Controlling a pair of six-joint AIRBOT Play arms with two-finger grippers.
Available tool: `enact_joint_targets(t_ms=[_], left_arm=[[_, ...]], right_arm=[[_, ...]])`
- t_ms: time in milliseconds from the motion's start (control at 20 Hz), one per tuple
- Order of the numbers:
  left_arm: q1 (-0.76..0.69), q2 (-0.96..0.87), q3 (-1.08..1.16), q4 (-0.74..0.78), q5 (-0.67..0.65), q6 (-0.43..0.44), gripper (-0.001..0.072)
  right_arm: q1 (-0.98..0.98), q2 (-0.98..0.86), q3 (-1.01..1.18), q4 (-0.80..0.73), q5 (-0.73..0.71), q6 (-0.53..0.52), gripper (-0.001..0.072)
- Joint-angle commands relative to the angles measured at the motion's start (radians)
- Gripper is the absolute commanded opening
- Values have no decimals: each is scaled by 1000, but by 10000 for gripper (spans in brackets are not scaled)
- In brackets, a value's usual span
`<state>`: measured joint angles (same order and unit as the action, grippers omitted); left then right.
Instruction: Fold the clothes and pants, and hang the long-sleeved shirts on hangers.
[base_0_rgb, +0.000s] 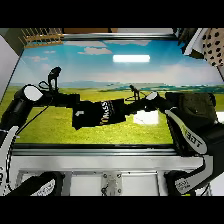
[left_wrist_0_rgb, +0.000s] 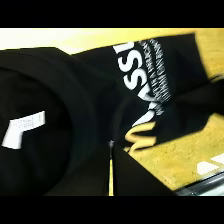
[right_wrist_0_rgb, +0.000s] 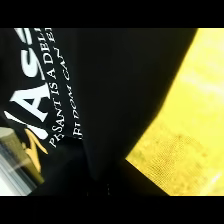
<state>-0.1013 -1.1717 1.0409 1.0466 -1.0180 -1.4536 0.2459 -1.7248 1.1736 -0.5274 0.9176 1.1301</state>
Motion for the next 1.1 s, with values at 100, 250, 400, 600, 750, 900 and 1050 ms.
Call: enact_joint_targets(t_ms=[100, 250, 400, 600, 750, 900, 1050], left_arm=[[-1, 1, 0, 0, 2, -1, 7], [-1, 1, 0, 0, 10, -1, 7], [-1, 1, 0, 0, 20, -1, 7], [-1, 1, 0, 0, 24, 0, 7], [-1, 1, 0, 0, 24, 0, 7], [-1, 1, 0, 0, 24, 0, 7], [-1, 1, 0, 0, 24, 0, 7]], right_arm=[[-230, 178, 187, -414, 86, 298, 11], [-442, 299, 257, -558, 143, 396, 11], [-646, 419, 257, -558, 150, 397, 11], [-843, 526, 253, -624, 230, 428, 11], [-911, 589, 210, -780, 329, 487, 10], [-927, 661, 111, -835, 400, 514, 11], [-927, 757, -30, -886, 409, 583, 11]])
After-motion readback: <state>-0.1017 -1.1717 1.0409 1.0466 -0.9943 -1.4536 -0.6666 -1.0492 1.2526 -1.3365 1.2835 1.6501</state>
